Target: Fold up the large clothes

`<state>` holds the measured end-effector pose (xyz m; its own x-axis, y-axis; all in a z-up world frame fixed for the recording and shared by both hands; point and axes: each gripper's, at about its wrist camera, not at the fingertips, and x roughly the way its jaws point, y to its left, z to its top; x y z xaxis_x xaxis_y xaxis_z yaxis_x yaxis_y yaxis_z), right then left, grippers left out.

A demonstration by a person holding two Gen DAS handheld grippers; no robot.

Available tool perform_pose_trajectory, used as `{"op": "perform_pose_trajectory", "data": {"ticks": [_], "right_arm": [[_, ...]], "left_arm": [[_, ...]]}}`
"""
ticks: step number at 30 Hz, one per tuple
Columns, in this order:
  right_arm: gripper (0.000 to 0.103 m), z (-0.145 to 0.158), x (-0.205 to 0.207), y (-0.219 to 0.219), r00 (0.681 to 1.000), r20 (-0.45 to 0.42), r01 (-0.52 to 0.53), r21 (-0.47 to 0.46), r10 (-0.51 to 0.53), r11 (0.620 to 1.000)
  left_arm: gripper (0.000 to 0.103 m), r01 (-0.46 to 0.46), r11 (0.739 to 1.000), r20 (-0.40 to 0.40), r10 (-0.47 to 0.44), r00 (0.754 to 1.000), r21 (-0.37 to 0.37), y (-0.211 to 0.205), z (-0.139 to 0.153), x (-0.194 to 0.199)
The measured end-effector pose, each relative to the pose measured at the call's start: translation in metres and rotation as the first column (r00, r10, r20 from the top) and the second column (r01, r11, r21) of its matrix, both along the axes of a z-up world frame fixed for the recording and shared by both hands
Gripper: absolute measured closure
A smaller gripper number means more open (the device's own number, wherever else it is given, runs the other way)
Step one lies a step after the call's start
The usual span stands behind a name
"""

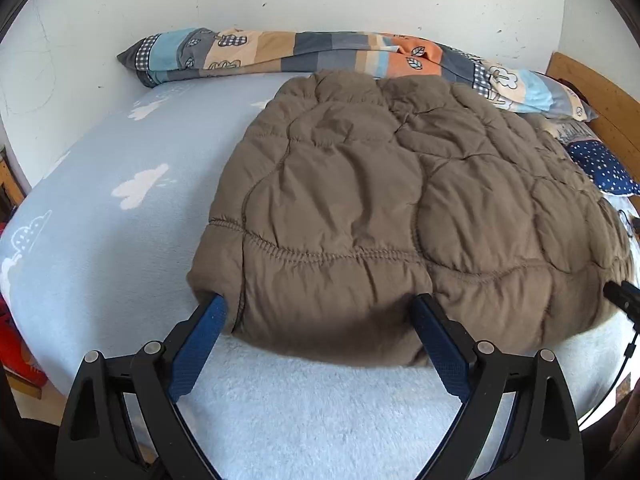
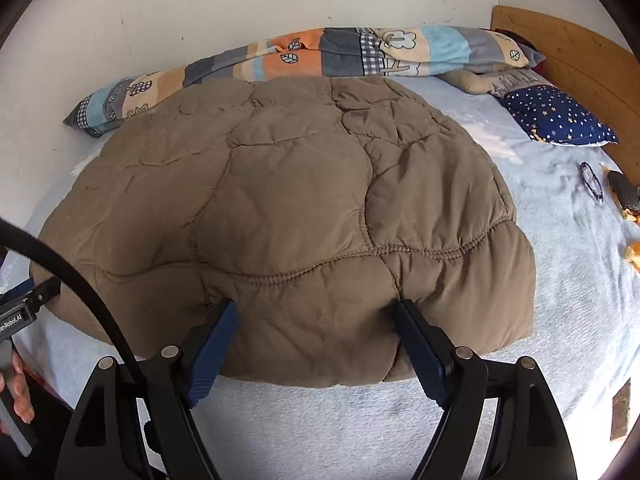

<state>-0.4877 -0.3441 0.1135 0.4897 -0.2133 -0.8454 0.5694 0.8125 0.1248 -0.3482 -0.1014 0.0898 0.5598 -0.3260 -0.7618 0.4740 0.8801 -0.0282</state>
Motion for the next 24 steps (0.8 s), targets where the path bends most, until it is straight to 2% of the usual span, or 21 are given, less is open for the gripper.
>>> {"op": "perform_pose_trajectory", "data": {"ticks": [8, 13, 16, 18, 19, 20, 24], "right_arm": [[0.018, 0.051, -0.033, 0.021, 0.990, 0.143, 0.033, -0.090, -0.020, 0.995], [0.014, 0.062, -0.057, 0.050, 0.986, 0.165, 0.052, -0.101, -0.034, 0.994], [0.009, 0.069, -0.065, 0.066, 0.983, 0.184, 0.037, -0.107, -0.017, 0.994], [0.004, 0.071, -0.063, 0.073, 0.984, 0.180, 0.018, -0.140, 0.008, 0.990], [0.004, 0.069, -0.060, 0.074, 0.986, 0.169, 0.009, -0.150, 0.017, 0.989], [0.004, 0.066, -0.057, 0.075, 0.988, 0.151, 0.003, -0.154, 0.020, 0.988], [0.004, 0.054, -0.048, 0.070, 0.995, 0.103, 0.005, -0.142, 0.010, 0.990]], "left_arm": [[0.009, 0.061, 0.993, 0.061, -0.056, 0.997, -0.098, 0.013, 0.040, -0.054], [0.009, 0.087, 0.986, 0.127, -0.068, 0.989, -0.143, 0.023, 0.057, -0.091], [0.009, 0.116, 0.986, 0.143, -0.098, 0.985, -0.122, 0.016, 0.054, -0.095], [0.009, 0.096, 0.994, 0.118, -0.090, 0.989, -0.047, 0.007, 0.045, -0.090], [0.009, 0.078, 0.997, 0.089, -0.079, 0.993, 0.009, 0.000, 0.040, -0.085], [0.009, 0.075, 0.997, 0.067, -0.077, 0.995, 0.034, -0.004, 0.036, -0.082], [0.009, 0.090, 0.996, 0.037, -0.090, 0.995, 0.014, -0.005, 0.029, -0.076]]}}
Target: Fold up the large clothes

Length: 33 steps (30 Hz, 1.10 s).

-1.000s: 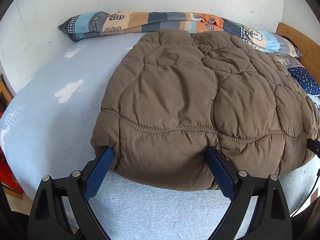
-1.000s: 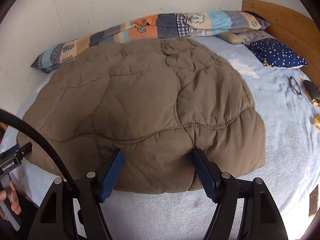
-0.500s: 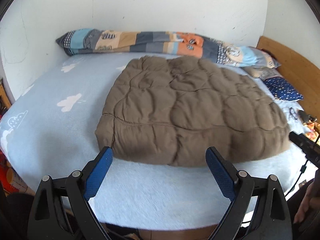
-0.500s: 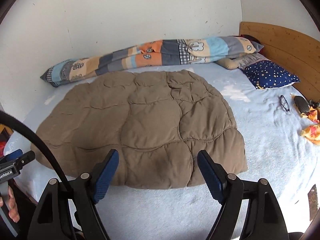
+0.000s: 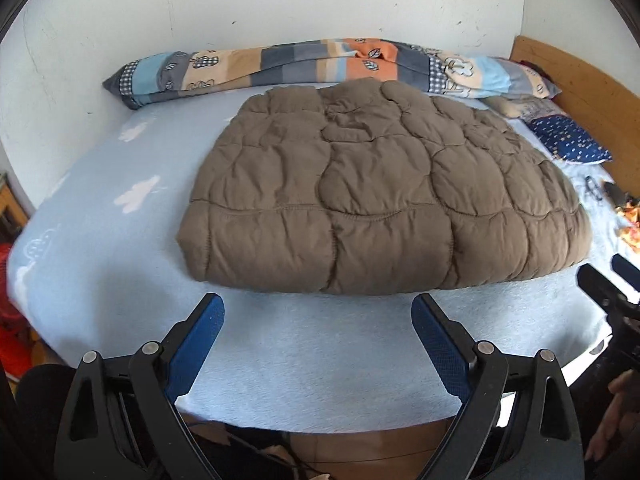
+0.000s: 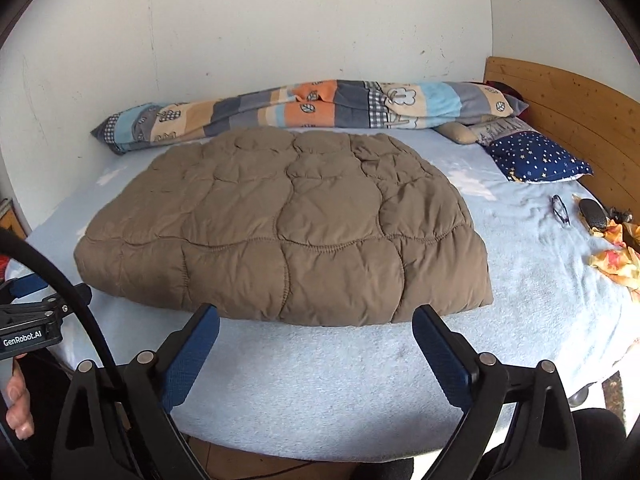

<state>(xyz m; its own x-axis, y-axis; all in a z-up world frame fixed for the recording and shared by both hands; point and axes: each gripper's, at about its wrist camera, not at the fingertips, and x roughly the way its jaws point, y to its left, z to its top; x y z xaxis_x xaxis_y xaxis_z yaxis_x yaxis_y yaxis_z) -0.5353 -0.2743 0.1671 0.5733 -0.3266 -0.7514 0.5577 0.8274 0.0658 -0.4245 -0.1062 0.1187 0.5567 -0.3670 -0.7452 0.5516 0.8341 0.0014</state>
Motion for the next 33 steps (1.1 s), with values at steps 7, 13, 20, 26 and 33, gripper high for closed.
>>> {"op": "perform_pose_trajectory", "data": {"ticks": [7, 13, 20, 26, 33], "right_arm": [[0.003, -0.011, 0.008, 0.002, 0.999, -0.048, -0.005, 0.005, 0.006, 1.000], [0.003, -0.013, 0.012, 0.007, 0.998, -0.057, -0.025, -0.003, 0.024, 1.000], [0.003, -0.012, 0.012, 0.010, 0.998, -0.060, -0.036, -0.008, 0.035, 0.999], [0.003, -0.011, 0.013, 0.014, 0.998, -0.055, -0.042, -0.010, 0.041, 0.999], [0.003, -0.013, 0.015, 0.013, 0.997, -0.062, -0.040, -0.001, 0.040, 0.999]], "left_arm": [[0.009, 0.025, 0.998, 0.013, -0.025, 1.000, 0.059, -0.010, -0.004, -0.005], [0.009, 0.026, 0.997, 0.031, -0.028, 0.999, 0.073, -0.011, -0.003, -0.004], [0.009, 0.036, 0.995, 0.019, -0.038, 0.999, 0.090, -0.012, -0.008, -0.003], [0.009, 0.030, 0.993, 0.025, -0.033, 0.999, 0.111, -0.013, -0.009, -0.003], [0.009, 0.028, 0.990, 0.027, -0.032, 0.999, 0.136, -0.015, -0.012, -0.003]]}}
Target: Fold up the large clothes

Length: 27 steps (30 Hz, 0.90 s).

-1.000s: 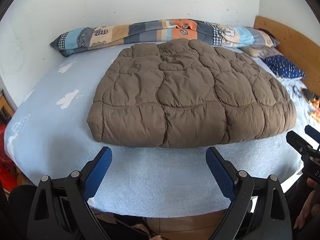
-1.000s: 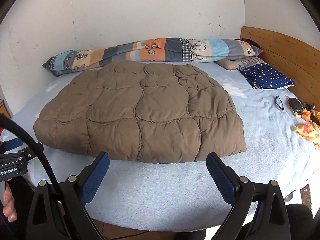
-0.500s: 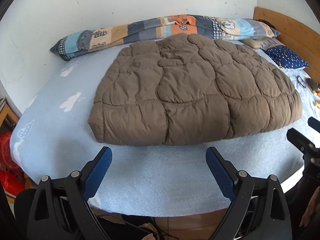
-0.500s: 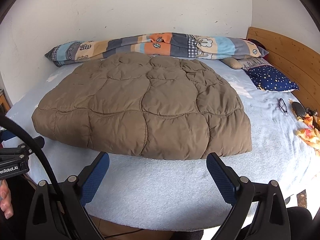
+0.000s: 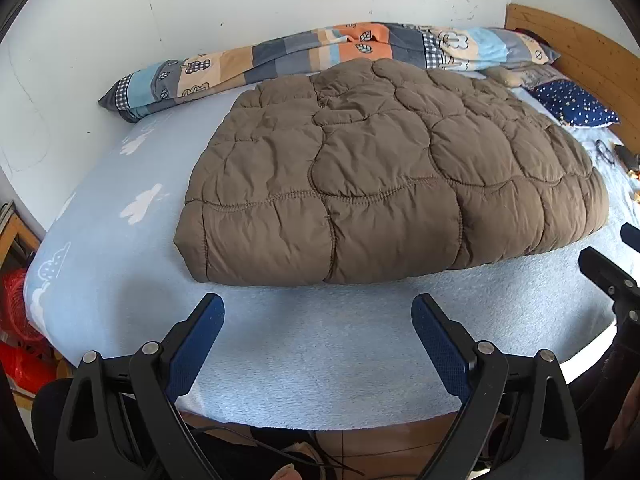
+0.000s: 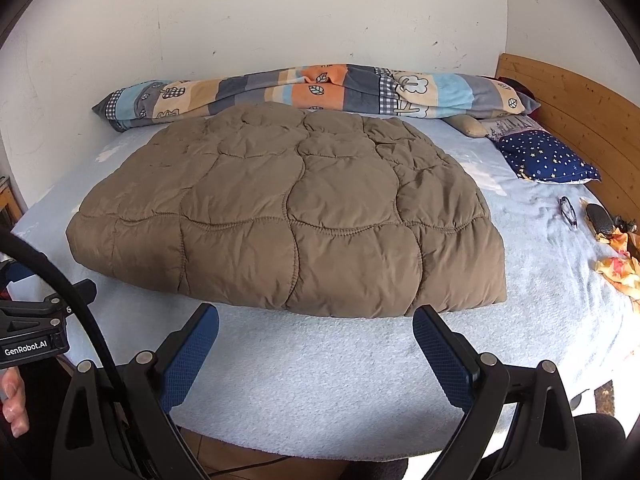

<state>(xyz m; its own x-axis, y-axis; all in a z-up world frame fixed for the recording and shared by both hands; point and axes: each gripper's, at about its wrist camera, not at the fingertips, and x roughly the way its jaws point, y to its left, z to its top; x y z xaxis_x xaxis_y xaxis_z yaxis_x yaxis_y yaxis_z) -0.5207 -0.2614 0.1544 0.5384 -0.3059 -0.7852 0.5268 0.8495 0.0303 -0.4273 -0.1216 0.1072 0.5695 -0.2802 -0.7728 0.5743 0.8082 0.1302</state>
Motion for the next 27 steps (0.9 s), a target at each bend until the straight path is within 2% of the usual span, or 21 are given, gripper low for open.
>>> {"op": "perform_pose_trajectory", "data": {"ticks": [17, 27], "right_arm": [[0.003, -0.0011, 0.0014, 0.0005, 1.000, 0.003, -0.002, 0.002, 0.002, 1.000], [0.003, -0.0017, 0.0011, 0.0015, 1.000, 0.003, -0.003, 0.007, 0.003, 1.000]], "left_arm": [[0.009, -0.002, 0.998, 0.065, -0.002, 0.998, 0.059, -0.0047, 0.0022, -0.0055], [0.009, -0.005, 0.998, 0.060, 0.001, 0.998, 0.065, -0.0043, 0.0014, -0.0051]]}}
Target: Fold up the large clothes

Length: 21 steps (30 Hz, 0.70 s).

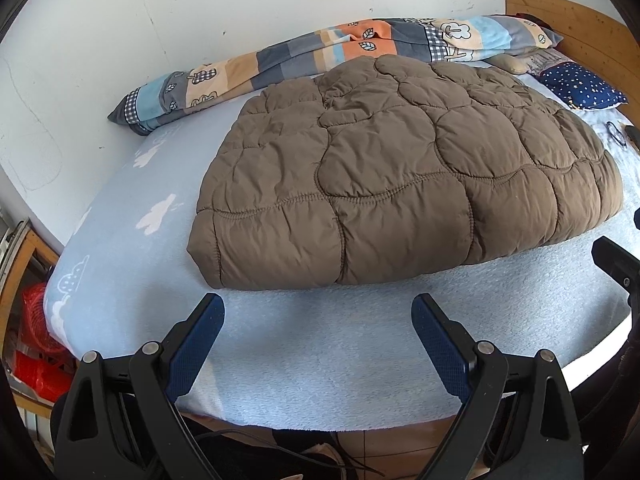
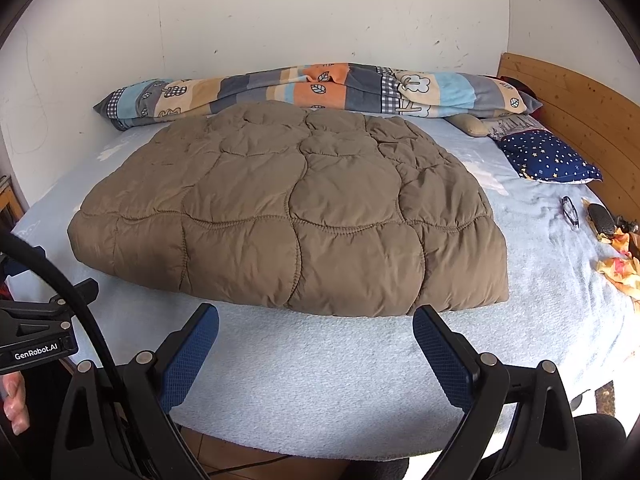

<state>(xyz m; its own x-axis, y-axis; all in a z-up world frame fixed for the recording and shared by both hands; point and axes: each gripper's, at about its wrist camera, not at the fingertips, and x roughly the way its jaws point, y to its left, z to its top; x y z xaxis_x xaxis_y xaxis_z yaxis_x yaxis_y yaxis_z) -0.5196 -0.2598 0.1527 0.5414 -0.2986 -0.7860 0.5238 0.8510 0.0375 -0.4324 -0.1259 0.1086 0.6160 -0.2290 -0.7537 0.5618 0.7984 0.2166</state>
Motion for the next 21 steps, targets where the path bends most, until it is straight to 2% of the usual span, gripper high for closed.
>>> {"op": "perform_pose_trajectory", "data": {"ticks": [21], "right_arm": [[0.003, -0.0022, 0.0003, 0.0002, 1.000, -0.011, -0.005, 0.003, 0.005, 1.000]], "left_arm": [[0.009, -0.013, 1.000, -0.009, 0.013, 1.000, 0.018, 0.0005, -0.0039, 0.0031]]}}
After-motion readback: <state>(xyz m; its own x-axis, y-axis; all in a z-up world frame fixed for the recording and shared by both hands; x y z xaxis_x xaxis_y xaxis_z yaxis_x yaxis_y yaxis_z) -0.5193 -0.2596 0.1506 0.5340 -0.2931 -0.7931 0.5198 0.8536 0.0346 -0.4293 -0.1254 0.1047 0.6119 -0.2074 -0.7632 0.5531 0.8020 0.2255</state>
